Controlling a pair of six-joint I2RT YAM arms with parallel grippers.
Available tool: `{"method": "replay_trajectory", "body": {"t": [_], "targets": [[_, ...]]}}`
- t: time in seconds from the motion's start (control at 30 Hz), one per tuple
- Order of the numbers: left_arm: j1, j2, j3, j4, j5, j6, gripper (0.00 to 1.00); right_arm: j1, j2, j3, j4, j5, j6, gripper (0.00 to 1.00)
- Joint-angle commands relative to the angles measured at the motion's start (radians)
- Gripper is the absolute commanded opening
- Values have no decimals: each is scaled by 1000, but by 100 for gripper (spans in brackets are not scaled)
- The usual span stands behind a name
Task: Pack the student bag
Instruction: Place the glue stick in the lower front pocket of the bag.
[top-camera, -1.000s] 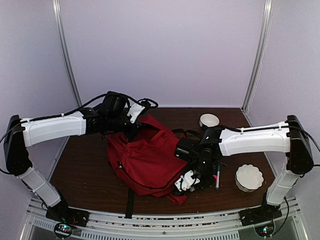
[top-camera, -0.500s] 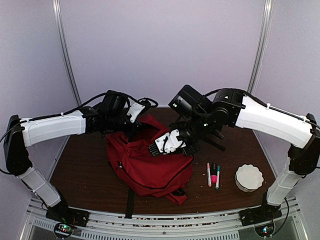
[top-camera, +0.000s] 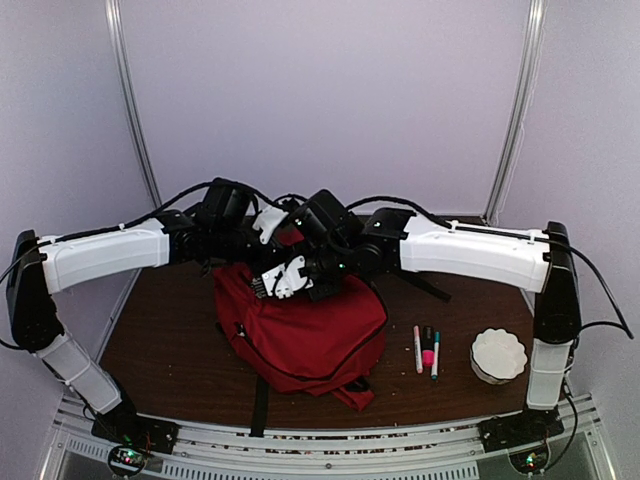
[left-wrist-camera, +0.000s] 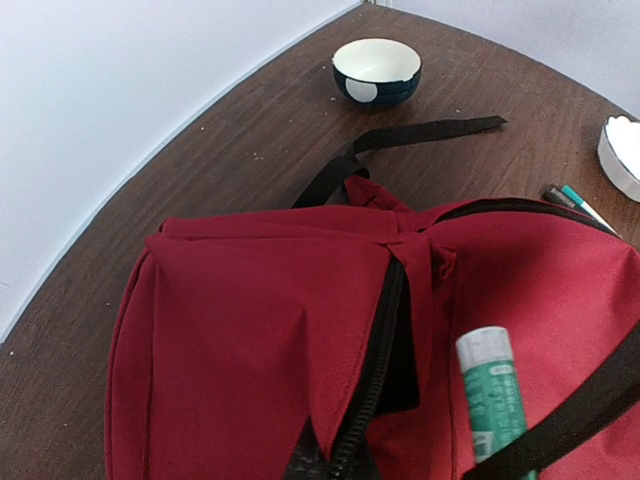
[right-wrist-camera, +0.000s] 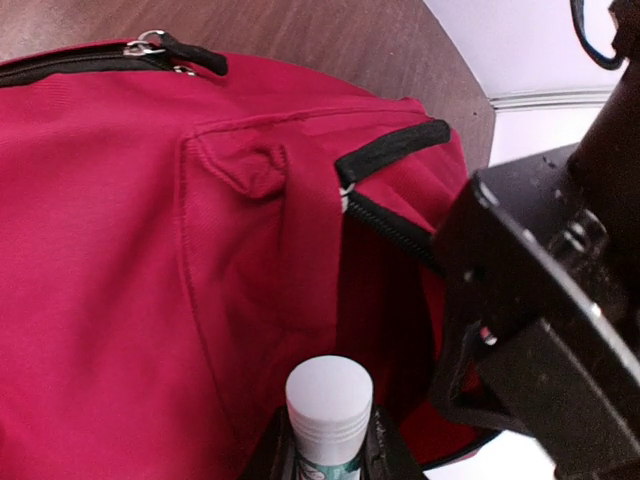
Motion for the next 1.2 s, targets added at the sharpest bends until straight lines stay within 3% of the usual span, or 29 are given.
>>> {"method": "replay_trajectory", "body": {"t": [0.0,0.17,0.27,0.43,0.83,1.17], "targets": [[3,-52,46,54,78,-16,0,-15,32,-34,179,92,-63,11],[7,-56,46,53,87,-14,0,-19,62,-107,308,140,-121,12],[7,-56,46,53,91,-14,0,-20,86,-145,413,185,-150,18],[6,-55,46,52,92,-12,0,-23,113,-201,636,274,-175,45],[12,-50,44,51,74,-10,0,-20,-3,-249,486,204,-58,47],[17,-37,53,49,94,-31,0,-9,-122,-296,221,62,-25,47]]}}
